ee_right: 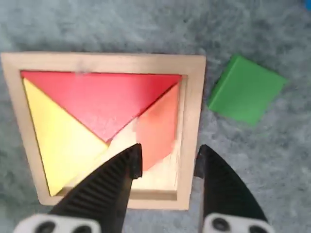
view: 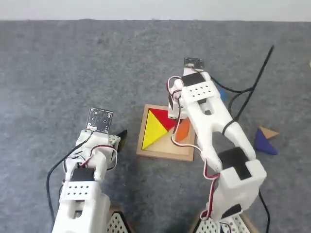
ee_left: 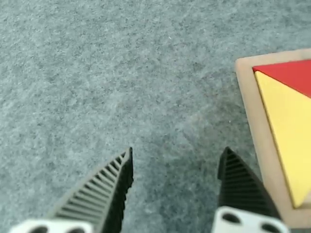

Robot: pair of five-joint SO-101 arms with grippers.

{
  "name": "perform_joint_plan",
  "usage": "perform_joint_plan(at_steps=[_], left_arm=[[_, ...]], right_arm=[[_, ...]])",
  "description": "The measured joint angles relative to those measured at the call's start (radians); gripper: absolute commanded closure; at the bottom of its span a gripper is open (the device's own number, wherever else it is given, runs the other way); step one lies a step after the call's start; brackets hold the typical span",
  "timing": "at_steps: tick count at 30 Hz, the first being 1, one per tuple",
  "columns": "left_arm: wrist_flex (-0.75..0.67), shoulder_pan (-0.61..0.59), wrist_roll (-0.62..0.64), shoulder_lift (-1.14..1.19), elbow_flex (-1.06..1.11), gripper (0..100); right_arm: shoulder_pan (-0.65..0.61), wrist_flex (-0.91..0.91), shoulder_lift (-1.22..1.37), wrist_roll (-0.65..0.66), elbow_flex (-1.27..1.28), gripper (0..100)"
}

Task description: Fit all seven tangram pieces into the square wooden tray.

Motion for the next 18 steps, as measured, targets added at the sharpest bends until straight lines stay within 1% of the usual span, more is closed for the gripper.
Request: perform_joint_plan(at_steps=[3, 13, 15, 18], left_arm=[[0.0, 0.0, 0.0, 0.0, 0.0, 72], [0.0, 0.0, 0.0, 0.0, 0.0, 72], [0.0, 0.0, 0.0, 0.0, 0.0, 72], [0.0, 0.0, 0.0, 0.0, 0.0, 72]], right_arm=[[0.0, 0.017, -0.02, 0.026, 0.0, 82.7], [0.002, 0.037, -0.021, 0.054, 0.005, 82.7], [-0.002, 0.034, -0.021, 0.064, 0.051, 82.7], [-0.015, -0.044, -0.021, 0.066, 0.172, 82.8]])
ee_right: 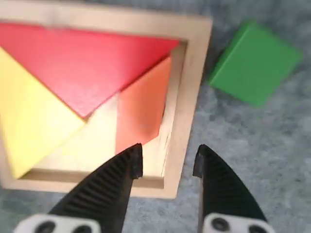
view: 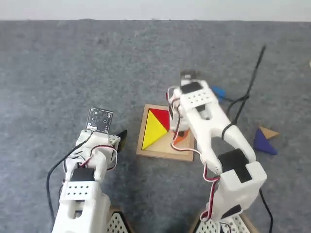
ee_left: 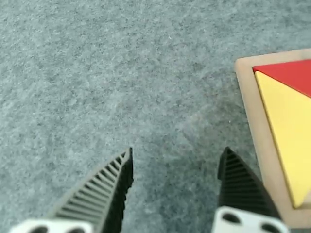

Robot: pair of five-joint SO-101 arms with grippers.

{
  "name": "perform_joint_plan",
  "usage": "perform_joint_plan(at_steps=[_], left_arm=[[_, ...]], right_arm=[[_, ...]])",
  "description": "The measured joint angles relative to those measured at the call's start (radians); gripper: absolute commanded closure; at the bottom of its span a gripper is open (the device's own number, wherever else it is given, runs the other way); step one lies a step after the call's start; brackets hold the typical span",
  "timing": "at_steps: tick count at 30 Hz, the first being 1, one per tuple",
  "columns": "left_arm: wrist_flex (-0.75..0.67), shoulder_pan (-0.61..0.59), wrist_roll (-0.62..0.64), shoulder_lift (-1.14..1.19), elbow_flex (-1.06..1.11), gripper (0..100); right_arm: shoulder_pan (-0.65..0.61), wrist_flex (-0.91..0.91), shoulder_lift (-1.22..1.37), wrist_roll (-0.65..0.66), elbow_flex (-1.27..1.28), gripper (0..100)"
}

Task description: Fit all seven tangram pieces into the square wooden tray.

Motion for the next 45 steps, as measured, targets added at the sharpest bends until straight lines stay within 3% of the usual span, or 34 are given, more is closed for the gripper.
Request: perform_joint_plan(at_steps=[10, 35, 41, 45], left_arm=[[0.0, 0.0, 0.0, 0.0, 0.0, 72], [0.0, 0.0, 0.0, 0.0, 0.0, 72], [0.0, 0.0, 0.0, 0.0, 0.0, 72], [0.0, 0.0, 0.0, 0.0, 0.0, 72]], right_arm=[[-0.002, -0.15, -0.002, 0.005, 0.084, 82.8], [0.13, -0.158, 0.028, 0.101, -0.029, 82.8], [0.144, -0.091, -0.149, 0.103, -0.068, 82.8], [0.238, -0.069, -0.301, 0.103, -0.023, 82.8]])
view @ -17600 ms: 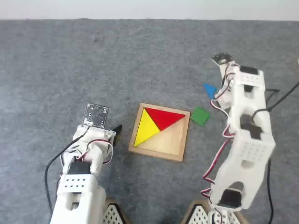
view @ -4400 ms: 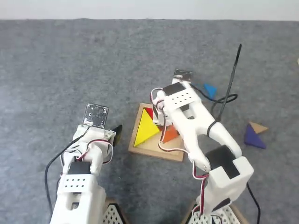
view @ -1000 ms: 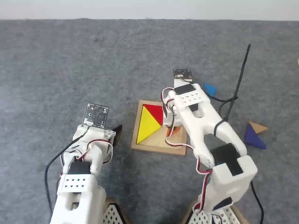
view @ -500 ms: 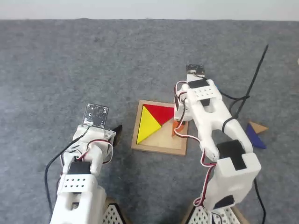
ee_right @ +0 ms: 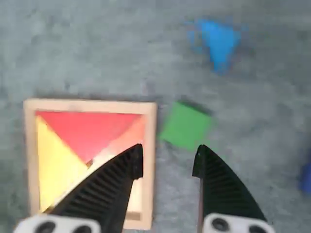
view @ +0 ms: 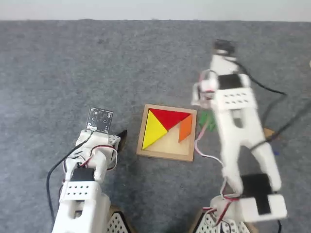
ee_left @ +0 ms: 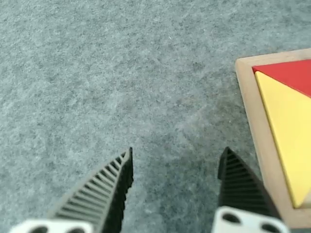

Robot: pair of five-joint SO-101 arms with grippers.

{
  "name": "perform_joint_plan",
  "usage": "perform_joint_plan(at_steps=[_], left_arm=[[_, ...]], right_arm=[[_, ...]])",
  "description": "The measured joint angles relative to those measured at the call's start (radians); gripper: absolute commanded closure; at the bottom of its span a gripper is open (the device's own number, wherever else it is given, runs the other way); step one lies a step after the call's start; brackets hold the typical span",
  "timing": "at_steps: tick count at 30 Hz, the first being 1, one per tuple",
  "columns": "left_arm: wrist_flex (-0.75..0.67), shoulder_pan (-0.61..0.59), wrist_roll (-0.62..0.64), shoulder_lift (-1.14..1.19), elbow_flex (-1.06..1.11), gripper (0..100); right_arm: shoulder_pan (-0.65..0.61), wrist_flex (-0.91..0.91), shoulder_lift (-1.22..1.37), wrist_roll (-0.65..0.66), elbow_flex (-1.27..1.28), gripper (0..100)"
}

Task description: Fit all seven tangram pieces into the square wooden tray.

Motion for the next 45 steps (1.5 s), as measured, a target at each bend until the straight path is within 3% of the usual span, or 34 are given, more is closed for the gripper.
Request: perform_joint_plan(at_steps=[3, 12, 23, 31, 40, 45], left_arm=[[0.0, 0.0, 0.0, 0.0, 0.0, 72], [0.0, 0.0, 0.0, 0.0, 0.0, 72], [0.0, 0.0, 0.0, 0.0, 0.0, 72], [0.0, 0.0, 0.0, 0.0, 0.0, 72], [0.0, 0.0, 0.0, 0.0, 0.0, 72], [0.0, 0.0, 0.0, 0.0, 0.0, 72]], right_arm=[[0.115, -0.041, -0.037, 0.061, 0.092, 83.1], [0.356, -0.068, -0.02, 0.554, 0.186, 82.9], [0.502, -0.115, -0.052, 0.879, 0.336, 82.8], [0.611, -0.224, -0.051, 1.002, 0.361, 82.8], [0.617, -0.269, 0.135, 1.185, 0.293, 82.8], [0.624, -0.27, 0.262, 1.208, 0.189, 82.8]])
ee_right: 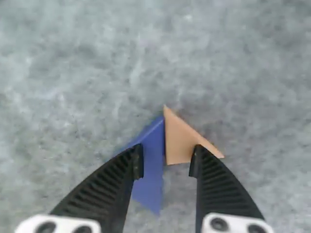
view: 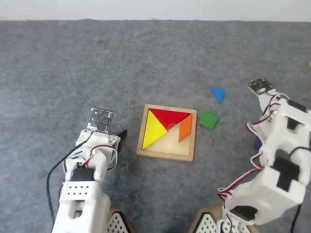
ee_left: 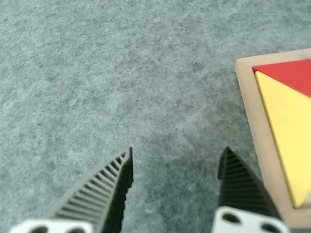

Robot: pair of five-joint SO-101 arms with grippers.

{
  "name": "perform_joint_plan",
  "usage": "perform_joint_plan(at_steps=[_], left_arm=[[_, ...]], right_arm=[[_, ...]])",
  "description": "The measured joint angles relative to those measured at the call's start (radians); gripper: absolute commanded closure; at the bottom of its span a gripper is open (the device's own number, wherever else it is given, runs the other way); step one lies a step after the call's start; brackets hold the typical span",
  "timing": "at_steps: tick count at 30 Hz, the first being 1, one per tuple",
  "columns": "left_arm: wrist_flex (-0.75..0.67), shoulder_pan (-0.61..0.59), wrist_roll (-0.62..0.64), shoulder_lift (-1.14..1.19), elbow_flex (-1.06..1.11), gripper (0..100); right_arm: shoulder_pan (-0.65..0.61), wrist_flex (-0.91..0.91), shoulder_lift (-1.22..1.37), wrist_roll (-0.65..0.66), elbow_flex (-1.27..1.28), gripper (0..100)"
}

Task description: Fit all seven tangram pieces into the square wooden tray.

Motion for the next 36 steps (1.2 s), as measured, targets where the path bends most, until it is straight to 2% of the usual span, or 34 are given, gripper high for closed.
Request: perform_joint_plan(at_steps=[11, 18, 28, 30, 33, 36], left_arm=[[0.0, 0.0, 0.0, 0.0, 0.0, 72], [0.0, 0.0, 0.0, 0.0, 0.0, 72], [0.0, 0.0, 0.0, 0.0, 0.0, 72], [0.0, 0.0, 0.0, 0.0, 0.0, 72], [0.0, 0.0, 0.0, 0.0, 0.0, 72], [0.0, 0.0, 0.0, 0.0, 0.0, 72]], right_arm=[[0.035, 0.0, 0.1, 0.005, -0.155, 82.8], [0.035, 0.02, 0.123, 0.15, -0.164, 82.7], [0.035, 0.034, 0.19, 0.226, -0.193, 83.4], [0.035, 0.034, 0.19, 0.226, -0.193, 86.0], [0.037, 0.034, 0.19, 0.226, -0.193, 95.1], [0.038, 0.028, 0.19, 0.222, -0.196, 95.0]])
